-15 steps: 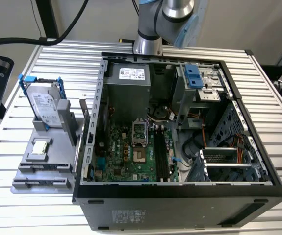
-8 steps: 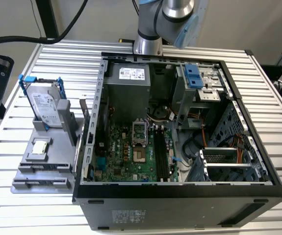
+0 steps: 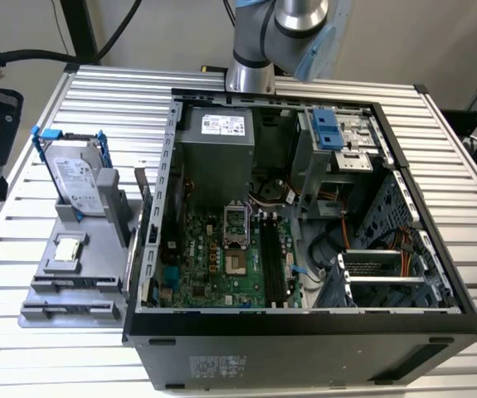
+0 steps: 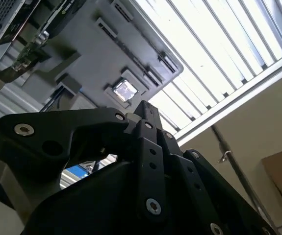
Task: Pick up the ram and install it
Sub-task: 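Pick up the ram and move it above insertion slot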
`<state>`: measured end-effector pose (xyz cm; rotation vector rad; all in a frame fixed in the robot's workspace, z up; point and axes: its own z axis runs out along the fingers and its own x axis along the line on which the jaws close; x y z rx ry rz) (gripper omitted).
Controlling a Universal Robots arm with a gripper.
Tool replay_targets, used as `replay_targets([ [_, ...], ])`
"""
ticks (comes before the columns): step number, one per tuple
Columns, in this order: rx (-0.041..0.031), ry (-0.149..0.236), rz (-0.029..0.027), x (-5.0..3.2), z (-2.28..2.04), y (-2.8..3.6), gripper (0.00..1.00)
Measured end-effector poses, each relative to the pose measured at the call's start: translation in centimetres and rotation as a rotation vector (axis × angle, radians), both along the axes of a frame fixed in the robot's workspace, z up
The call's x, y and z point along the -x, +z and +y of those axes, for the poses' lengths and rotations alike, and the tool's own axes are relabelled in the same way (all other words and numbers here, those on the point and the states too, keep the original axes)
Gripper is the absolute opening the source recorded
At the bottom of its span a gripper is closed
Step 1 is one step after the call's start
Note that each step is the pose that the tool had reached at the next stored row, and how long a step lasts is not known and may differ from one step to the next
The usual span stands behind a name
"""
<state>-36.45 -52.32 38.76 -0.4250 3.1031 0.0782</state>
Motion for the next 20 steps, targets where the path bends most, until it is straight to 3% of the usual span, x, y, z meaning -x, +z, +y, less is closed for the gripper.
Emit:
replay_targets([
  [20, 0.0, 0.316, 0.0001, 0.0, 0.0, 0.0, 0.0],
])
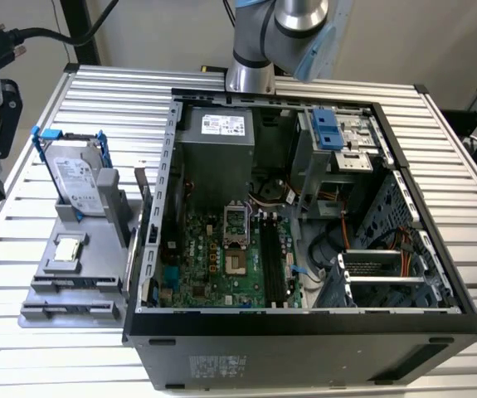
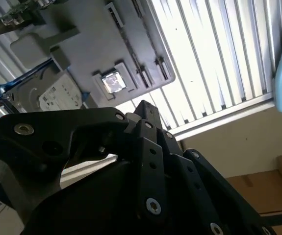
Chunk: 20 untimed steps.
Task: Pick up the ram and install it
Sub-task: 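Pick up the ram and move it above insertion slot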
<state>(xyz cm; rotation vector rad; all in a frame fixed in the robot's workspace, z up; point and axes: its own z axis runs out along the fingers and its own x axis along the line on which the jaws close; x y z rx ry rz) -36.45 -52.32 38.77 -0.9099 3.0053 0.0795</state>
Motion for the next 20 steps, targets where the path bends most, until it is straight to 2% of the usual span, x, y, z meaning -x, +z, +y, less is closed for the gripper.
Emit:
replay_targets([
  [14, 0.0, 0.23, -0.0017, -0.02, 0.0, 0.0, 0.0],
  [20, 0.0028, 0.33, -0.0109, -0.03, 0.0, -0.01, 0.0],
])
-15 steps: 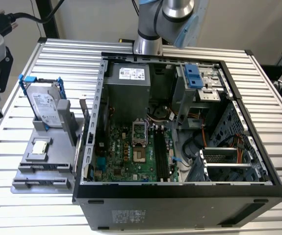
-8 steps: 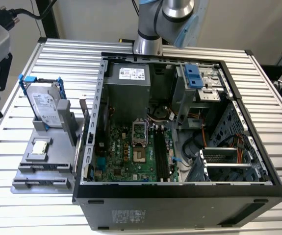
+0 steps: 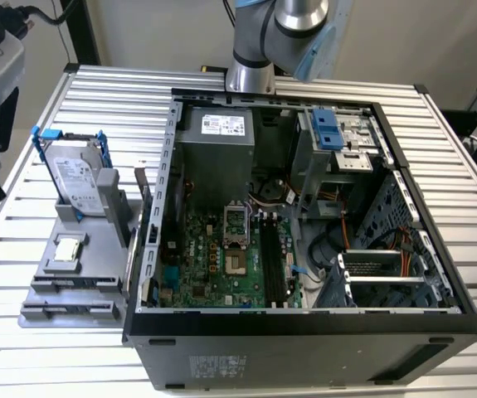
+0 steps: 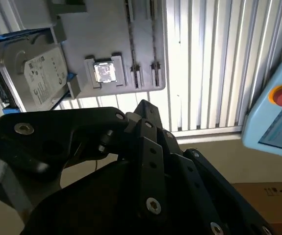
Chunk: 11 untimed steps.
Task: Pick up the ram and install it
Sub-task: 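Pick up the ram and move it above insertion slot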
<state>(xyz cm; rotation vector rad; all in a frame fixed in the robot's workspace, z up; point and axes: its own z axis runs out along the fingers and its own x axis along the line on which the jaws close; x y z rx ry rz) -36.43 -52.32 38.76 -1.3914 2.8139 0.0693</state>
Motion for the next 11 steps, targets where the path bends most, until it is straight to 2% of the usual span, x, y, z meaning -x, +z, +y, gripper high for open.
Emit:
replay_targets([
  [11, 0.0018, 0.181, -0.0196, 0.0, 0.0, 0.0, 0.0],
])
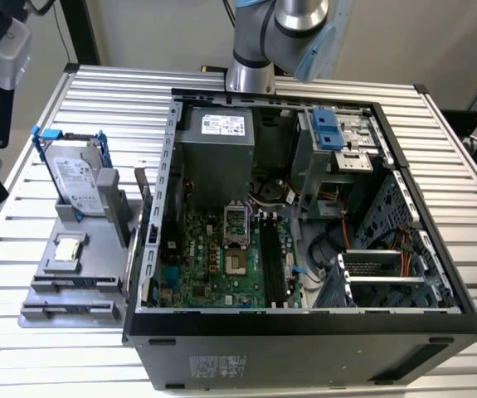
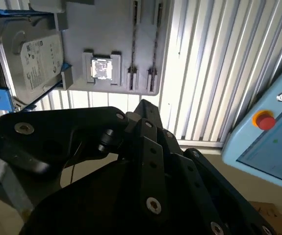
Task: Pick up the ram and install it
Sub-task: 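Pick up the ram and move it above insertion slot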
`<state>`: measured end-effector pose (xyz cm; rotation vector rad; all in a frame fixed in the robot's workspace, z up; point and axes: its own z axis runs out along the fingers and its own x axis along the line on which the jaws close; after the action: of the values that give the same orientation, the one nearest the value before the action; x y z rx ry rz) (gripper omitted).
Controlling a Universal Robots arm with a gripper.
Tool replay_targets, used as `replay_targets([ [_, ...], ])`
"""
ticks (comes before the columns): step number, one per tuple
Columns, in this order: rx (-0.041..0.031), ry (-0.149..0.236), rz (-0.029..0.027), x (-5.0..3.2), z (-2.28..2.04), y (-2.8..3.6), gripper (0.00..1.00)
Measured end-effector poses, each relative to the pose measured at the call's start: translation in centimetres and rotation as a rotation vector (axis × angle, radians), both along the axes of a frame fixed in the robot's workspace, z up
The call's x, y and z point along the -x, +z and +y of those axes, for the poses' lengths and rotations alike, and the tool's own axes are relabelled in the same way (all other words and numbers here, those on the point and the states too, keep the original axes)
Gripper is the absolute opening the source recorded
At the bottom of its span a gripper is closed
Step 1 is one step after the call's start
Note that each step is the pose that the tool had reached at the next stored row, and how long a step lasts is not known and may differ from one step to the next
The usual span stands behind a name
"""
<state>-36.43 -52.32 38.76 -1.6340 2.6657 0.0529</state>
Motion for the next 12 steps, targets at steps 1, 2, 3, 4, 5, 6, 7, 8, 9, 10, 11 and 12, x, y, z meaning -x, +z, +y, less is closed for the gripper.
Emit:
replay_targets([
  [1, 0.0, 0.012, -0.0006, 0.0, 0.0, 0.0, 0.0],
  [2, 0.0, 0.023, -0.0009, 0.0, 0.0, 0.0, 0.0],
  [3, 0.0, 0.03, -0.0011, 0.0, 0.0, 0.0, 0.0],
  [4, 0.0001, 0.035, -0.0011, 0.01, 0.0, 0.0, 0.0],
  [5, 0.0001, 0.039, -0.0011, 0.01, 0.0, 0.0, 0.0],
  [6, 0.0002, 0.045, -0.001, 0.01, 0.0, 0.01, 0.0],
  [7, 0.0, 0.057, -0.0012, 0.01, 0.0, 0.0, 0.0],
  [8, 0.0, 0.07, -0.0014, 0.01, 0.0, -0.01, 0.0],
  [9, 0.0001, 0.086, -0.0016, 0.01, 0.0, 0.0, 0.0],
  [10, 0.0002, 0.102, -0.002, 0.01, 0.0, 0.01, 0.0],
  [11, 0.0004, 0.118, -0.0029, 0.01, 0.0, 0.0, 0.0],
  [12, 0.0006, 0.134, -0.0038, 0.0, 0.0, 0.0, 0.0],
])
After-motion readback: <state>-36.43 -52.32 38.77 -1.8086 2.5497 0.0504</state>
